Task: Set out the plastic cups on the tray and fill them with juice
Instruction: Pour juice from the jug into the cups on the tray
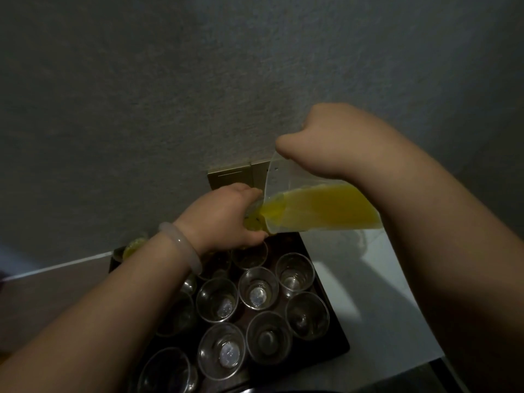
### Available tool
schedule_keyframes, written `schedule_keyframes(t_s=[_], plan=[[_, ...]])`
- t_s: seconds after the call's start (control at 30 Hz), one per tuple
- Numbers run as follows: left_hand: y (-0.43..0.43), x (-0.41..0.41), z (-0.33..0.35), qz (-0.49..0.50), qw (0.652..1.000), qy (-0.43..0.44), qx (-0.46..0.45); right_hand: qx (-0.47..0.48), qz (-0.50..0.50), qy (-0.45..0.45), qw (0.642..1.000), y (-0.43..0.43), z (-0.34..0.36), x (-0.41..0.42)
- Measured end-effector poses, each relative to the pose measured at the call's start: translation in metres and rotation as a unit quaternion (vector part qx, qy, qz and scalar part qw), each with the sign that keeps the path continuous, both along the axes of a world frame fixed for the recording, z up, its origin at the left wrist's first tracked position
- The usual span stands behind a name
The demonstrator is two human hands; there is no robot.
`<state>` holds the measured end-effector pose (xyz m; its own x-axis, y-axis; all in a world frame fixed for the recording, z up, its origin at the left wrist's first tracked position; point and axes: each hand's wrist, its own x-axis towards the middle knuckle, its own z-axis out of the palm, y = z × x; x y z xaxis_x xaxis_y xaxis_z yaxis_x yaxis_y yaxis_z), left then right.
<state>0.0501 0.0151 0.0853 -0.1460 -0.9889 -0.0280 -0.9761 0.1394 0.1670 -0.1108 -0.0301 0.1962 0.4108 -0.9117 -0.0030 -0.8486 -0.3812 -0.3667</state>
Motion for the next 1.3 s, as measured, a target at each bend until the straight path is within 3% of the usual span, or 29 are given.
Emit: schedule_keyframes(t_s=[1.3], plan=[[-0.0013, 0.0009, 0.0030, 0.008, 1.000, 0.000, 0.000, -0.026, 0.008, 0.012, 1.000, 0.0049, 0.0064, -0.0037]])
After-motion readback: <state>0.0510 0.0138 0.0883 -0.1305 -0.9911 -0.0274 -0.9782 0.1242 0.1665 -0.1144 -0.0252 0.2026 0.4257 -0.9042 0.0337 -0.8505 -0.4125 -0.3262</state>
